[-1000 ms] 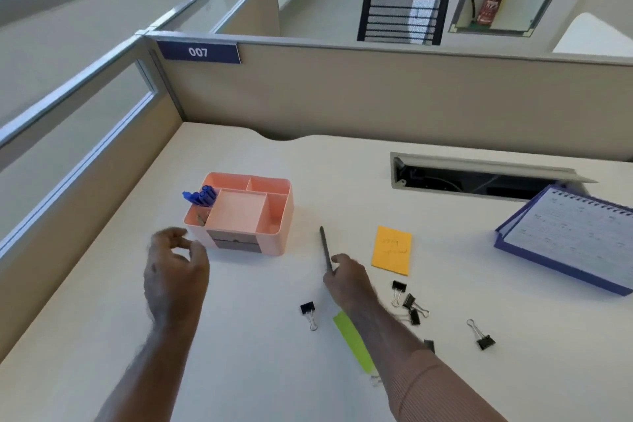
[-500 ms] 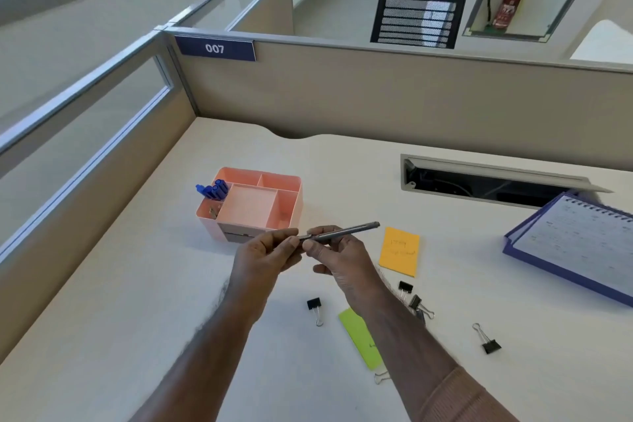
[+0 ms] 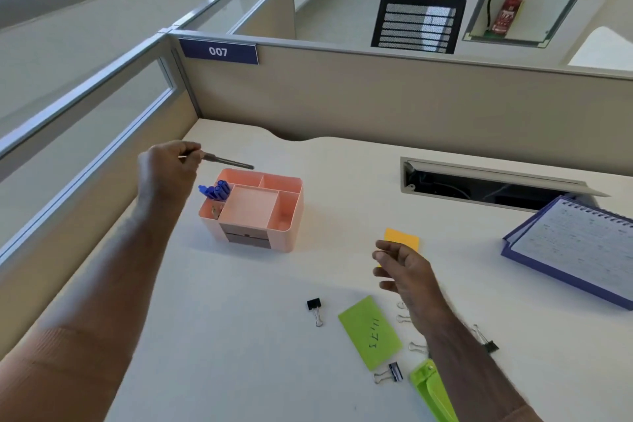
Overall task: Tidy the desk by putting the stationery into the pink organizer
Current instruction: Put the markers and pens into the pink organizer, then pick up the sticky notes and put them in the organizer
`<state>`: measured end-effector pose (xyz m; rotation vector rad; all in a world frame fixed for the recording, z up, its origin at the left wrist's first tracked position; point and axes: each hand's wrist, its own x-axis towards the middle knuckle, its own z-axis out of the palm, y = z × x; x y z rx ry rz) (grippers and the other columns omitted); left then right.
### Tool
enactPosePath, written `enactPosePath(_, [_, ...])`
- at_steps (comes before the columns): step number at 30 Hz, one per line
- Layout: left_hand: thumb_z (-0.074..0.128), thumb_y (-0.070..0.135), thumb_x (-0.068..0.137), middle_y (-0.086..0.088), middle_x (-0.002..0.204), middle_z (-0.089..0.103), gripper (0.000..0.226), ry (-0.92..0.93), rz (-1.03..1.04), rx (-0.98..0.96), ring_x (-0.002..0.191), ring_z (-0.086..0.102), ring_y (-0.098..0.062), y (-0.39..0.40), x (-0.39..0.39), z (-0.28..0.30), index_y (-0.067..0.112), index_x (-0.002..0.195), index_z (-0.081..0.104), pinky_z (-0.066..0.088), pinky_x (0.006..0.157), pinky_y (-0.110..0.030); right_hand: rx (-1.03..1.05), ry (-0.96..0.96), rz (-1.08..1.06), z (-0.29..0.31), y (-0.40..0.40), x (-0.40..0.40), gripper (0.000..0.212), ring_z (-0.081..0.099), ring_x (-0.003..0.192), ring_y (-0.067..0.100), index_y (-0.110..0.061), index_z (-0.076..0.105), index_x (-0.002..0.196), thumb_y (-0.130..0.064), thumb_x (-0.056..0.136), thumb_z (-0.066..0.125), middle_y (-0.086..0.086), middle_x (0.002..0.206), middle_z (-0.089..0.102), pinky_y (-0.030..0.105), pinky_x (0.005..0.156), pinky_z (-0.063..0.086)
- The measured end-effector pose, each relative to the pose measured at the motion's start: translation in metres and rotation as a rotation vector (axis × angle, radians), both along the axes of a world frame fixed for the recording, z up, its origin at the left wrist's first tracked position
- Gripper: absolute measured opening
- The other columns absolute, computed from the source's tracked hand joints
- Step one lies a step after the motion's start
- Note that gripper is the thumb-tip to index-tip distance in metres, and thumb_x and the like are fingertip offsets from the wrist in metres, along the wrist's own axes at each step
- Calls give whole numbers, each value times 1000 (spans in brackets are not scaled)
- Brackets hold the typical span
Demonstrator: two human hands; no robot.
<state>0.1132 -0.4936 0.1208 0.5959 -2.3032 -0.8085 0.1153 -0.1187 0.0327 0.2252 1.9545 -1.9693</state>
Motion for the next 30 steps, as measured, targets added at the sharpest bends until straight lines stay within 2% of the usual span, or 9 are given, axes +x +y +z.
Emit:
enactPosePath(4, [66, 7, 91, -18, 100, 74, 19, -116, -9, -206, 86, 71, -30, -6, -21, -15, -1, 106, 73, 58, 77, -36, 60, 18, -41, -3, 21, 0, 14, 62, 71, 17, -20, 67, 100, -10, 92, 61, 2, 90, 68, 32, 62, 48])
enactPosePath(9, [61, 20, 94, -14, 96, 72, 17, -380, 11, -335, 75, 62, -27, -2, -40, -40, 12, 99, 76, 51, 60, -36, 426, 136, 20, -15, 41, 15, 17, 65, 69, 19, -31, 67, 91, -14, 90, 62, -2, 85, 68, 31, 59, 48])
enactPosePath(12, [60, 23, 94, -12, 93, 72, 17, -482, 66, -428, 73, 63, -31, 4, -47, -50, 18, 94, 76, 45, 59, -32, 745, 132, 241, -29, 48, 36, 15, 66, 87, 11, -35, 64, 101, -28, 88, 62, -14, 101, 65, 31, 74, 52])
enactPosePath(17, [60, 25, 92, -11, 79, 68, 17, -582, 104, -509, 63, 60, -27, -1, -59, -64, 21, 93, 76, 54, 56, -33, 1180, 244, 451, -56, 39, 66, 52, 49, 122, 18, -34, 46, 132, -50, 84, 57, -9, 129, 52, 38, 92, 43])
enactPosePath(19, [62, 26, 90, -11, 81, 67, 15, -630, 93, -474, 64, 60, -26, -7, -64, -66, 22, 96, 76, 56, 59, -34, 1295, 303, 460, -64, 33, 74, 62, 59, 110, 23, -30, 52, 128, -59, 73, 60, -4, 118, 60, 43, 81, 47])
enactPosePath(22, [60, 26, 91, -8, 76, 65, 15, -668, 70, -377, 62, 65, -25, -12, -69, -65, 22, 95, 75, 60, 62, -39, 1432, 368, 475, -73, 22, 83, 79, 67, 73, 24, -21, 67, 108, -70, 46, 71, 0, 86, 68, 41, 56, 50])
enactPosePath(25, [57, 28, 94, -7, 80, 67, 19, -710, 36, -328, 66, 66, -22, -10, -69, -60, 21, 99, 74, 61, 61, -38, 1484, 392, 441, -75, 12, 85, 89, 65, 61, 25, -16, 72, 100, -69, 28, 82, 3, 78, 66, 40, 51, 49])
enactPosePath(27, [57, 31, 94, -10, 95, 70, 25, -684, 27, -322, 78, 66, -24, -8, -66, -56, 22, 113, 71, 61, 65, -39, 1491, 311, 471, -69, 8, 84, 94, 66, 77, 27, -15, 67, 113, -68, 36, 81, 5, 94, 66, 43, 61, 50])
enactPosePath(30, [57, 33, 93, -12, 113, 70, 33, -550, 0, -339, 94, 64, -29, -2, -57, -48, 23, 123, 66, 60, 69, -43, 1468, 176, 490, -67, 5, 76, 97, 49, 121, 26, -17, 32, 144, -66, 67, 68, 6, 134, 47, 44, 91, 41])
